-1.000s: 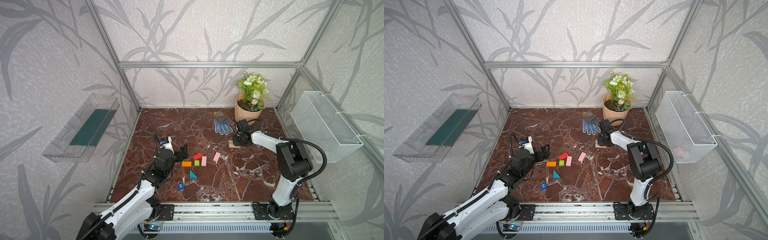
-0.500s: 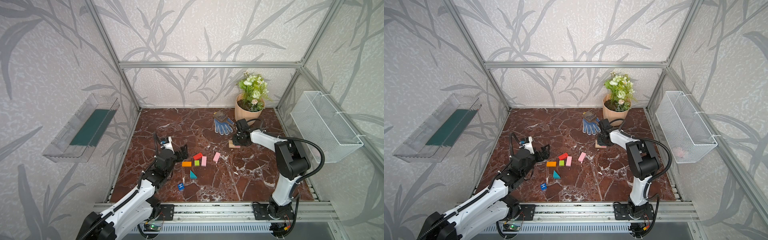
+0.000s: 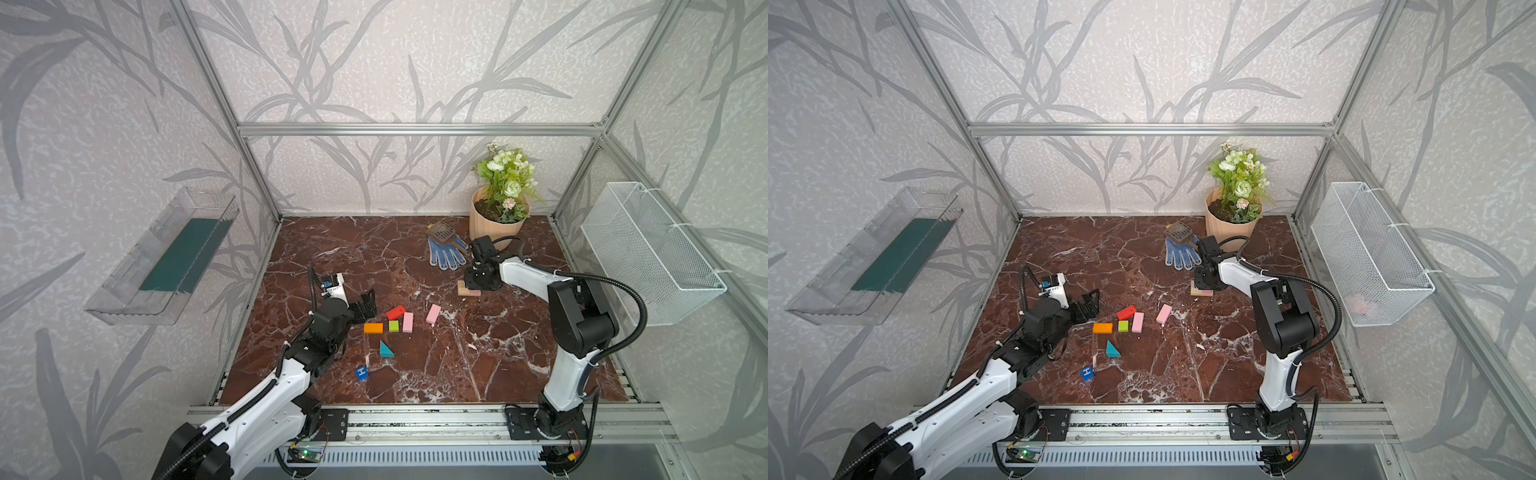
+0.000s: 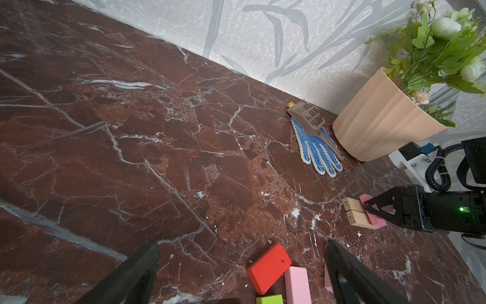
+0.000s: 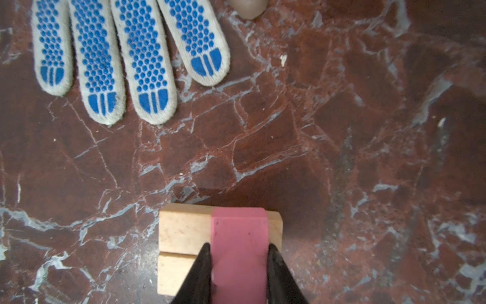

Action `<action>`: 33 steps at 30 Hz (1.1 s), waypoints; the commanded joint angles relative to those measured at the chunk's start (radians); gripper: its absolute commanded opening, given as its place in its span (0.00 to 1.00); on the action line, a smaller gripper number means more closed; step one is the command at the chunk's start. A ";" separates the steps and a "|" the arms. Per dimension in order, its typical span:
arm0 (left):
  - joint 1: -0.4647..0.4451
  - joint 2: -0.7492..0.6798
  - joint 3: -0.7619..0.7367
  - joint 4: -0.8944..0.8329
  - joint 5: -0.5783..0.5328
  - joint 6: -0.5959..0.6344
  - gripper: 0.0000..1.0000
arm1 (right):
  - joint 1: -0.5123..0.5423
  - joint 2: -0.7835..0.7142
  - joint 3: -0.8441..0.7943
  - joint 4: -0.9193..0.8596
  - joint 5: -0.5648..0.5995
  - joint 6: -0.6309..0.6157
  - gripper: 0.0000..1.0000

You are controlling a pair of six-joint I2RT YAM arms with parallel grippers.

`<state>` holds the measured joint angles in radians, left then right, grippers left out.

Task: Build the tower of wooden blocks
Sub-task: 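Lower the dark pink bar onto the wooden bars and hold it there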

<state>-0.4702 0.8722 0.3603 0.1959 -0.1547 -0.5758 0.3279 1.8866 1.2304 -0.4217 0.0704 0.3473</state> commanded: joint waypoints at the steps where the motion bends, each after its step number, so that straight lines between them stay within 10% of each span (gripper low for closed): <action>1: 0.005 0.001 0.037 0.020 -0.008 0.000 0.99 | -0.001 0.019 0.023 -0.026 0.014 0.008 0.19; 33: 0.006 0.005 0.039 0.019 -0.008 0.000 0.99 | 0.023 0.040 0.051 -0.055 0.046 0.000 0.42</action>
<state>-0.4702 0.8726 0.3603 0.1955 -0.1547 -0.5758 0.3443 1.9190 1.2659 -0.4511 0.1047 0.3466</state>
